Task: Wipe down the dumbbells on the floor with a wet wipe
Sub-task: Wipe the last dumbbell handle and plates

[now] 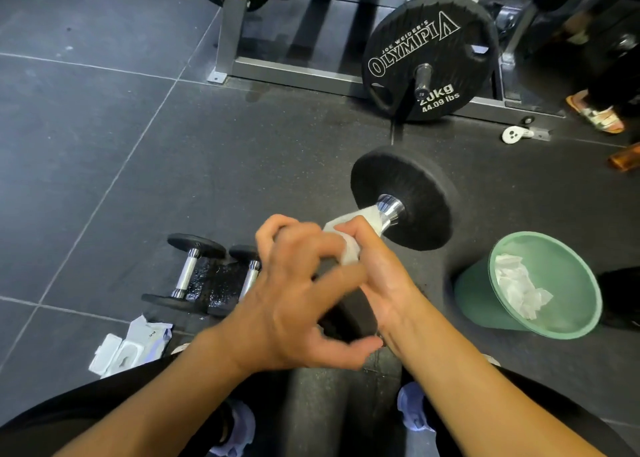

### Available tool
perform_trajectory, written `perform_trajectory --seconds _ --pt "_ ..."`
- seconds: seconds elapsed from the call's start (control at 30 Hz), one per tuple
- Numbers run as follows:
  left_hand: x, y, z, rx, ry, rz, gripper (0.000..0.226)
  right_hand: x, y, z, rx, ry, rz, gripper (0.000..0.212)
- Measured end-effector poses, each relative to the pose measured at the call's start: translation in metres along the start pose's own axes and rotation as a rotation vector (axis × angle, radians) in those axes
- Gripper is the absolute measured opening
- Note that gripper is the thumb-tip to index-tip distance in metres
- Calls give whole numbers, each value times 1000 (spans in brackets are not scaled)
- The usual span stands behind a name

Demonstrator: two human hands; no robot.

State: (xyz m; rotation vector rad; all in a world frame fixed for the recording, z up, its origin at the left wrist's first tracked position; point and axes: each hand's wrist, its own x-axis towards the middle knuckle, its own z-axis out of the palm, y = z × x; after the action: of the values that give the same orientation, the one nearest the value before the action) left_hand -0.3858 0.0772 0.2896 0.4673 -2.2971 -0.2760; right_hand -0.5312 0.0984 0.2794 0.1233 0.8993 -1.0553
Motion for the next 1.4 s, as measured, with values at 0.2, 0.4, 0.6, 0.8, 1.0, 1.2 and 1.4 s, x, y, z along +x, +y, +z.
perform_trajectory --seconds 0.2,0.4,0.6,0.8,1.0,1.2,1.4 --pt "-13 3 -10 -134 -16 -20 30 -6 6 5 38 -21 70 16" --pt "-7 1 -7 -1436 277 -1715 67 -7 6 6 61 -59 -155 26" --pt "1 -1 -5 -1729 259 -1784 49 -3 9 11 91 -106 -227 24" --pt "6 -12 -6 -1241 343 -1160 26 -4 -6 10 66 -106 -208 55" --pt "1 -12 -8 -166 155 -43 71 5 -9 11 72 -53 -232 58" --pt "2 -8 -13 -1032 304 -1037 48 -3 -12 9 140 -69 -245 13" --pt "4 -4 -11 -1783 -93 -1684 95 -11 -9 14 134 -60 -288 15"
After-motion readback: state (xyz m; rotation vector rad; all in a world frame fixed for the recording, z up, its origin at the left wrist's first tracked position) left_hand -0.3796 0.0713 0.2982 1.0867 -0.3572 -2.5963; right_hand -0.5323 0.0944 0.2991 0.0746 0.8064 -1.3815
